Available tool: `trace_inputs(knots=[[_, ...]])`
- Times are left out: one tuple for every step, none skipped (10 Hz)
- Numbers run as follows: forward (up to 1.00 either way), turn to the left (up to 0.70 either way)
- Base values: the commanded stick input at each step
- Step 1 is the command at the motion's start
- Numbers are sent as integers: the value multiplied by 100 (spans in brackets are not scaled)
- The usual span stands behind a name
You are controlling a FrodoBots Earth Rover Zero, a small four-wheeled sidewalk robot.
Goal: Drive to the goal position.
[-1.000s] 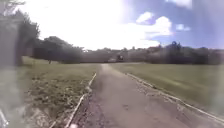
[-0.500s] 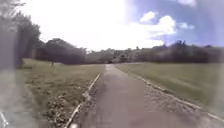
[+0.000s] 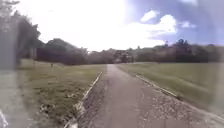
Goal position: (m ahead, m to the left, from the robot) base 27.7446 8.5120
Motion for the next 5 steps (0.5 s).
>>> trace_inputs(knots=[[100,0],[100,0],[100,0],[100,0],[100,0]])
